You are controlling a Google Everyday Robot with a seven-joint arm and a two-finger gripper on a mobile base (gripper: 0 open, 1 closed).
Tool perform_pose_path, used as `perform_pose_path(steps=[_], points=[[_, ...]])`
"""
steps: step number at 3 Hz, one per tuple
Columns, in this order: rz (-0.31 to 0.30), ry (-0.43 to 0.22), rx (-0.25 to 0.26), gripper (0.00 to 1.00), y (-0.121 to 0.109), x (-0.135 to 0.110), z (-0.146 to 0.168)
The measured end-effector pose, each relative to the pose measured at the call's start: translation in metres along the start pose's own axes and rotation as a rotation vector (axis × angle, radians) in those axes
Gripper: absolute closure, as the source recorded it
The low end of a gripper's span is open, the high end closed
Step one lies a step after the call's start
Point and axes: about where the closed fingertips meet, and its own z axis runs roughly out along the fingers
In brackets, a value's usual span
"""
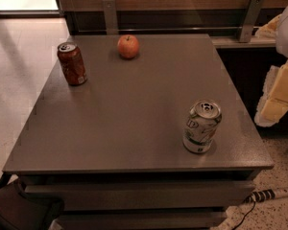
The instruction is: Move 7up can near apple
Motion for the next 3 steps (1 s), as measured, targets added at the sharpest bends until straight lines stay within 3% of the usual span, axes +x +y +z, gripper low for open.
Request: perform_pose_path(steps=[1, 2, 3], points=[[0.000, 0.000, 0.000, 0.00, 0.000, 0.000, 0.000], [0.009, -0.046, -0.004, 0.00, 0.003, 0.002, 0.002], [0.049, -0.194, 0.004, 0.00, 0.009, 0.028, 0.021]])
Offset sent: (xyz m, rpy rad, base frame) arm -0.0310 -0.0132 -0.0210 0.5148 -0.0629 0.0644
